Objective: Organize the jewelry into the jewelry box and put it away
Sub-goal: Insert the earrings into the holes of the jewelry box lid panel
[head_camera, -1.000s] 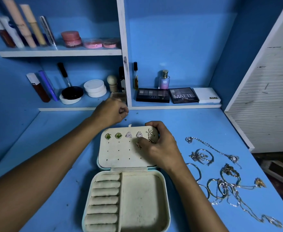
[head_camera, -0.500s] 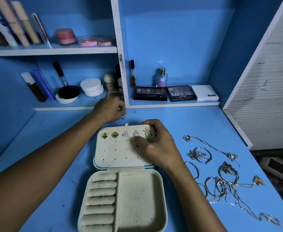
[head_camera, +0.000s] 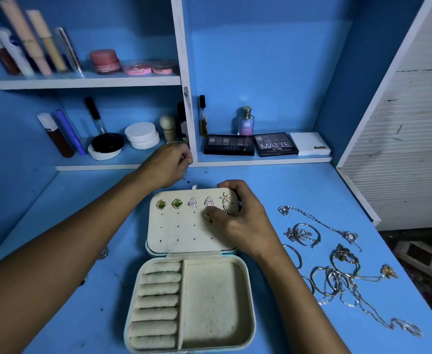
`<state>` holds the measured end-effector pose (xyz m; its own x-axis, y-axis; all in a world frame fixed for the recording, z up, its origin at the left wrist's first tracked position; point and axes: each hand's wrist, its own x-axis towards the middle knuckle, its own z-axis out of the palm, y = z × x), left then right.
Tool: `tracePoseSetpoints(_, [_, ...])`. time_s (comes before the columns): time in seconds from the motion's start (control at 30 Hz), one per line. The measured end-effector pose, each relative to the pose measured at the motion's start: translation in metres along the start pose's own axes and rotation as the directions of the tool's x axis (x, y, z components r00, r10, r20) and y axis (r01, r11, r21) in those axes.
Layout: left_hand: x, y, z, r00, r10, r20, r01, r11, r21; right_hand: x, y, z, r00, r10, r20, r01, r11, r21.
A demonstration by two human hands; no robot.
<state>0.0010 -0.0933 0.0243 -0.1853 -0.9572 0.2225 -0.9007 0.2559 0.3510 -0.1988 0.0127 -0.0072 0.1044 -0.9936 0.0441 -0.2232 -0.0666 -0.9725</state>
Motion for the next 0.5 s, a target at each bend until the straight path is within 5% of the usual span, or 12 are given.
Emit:
tracePoseSetpoints(0.2, [-0.014,0.014,-0.028,0.984,-0.094,-0.152,0.063,0.978,-0.200,-0.014,-0.006,-0.003,0.995,-0.102,-0.012,0.102,0.994,-0.036])
tracePoseSetpoints(0.5, [-0.037,0.024,-0.059,0.966,-0.165,-0.200,0.066,0.903,-0.425,-0.025,-0.019,-0.009,0.975,-0.219,0.046,0.223,0.965,-0.136])
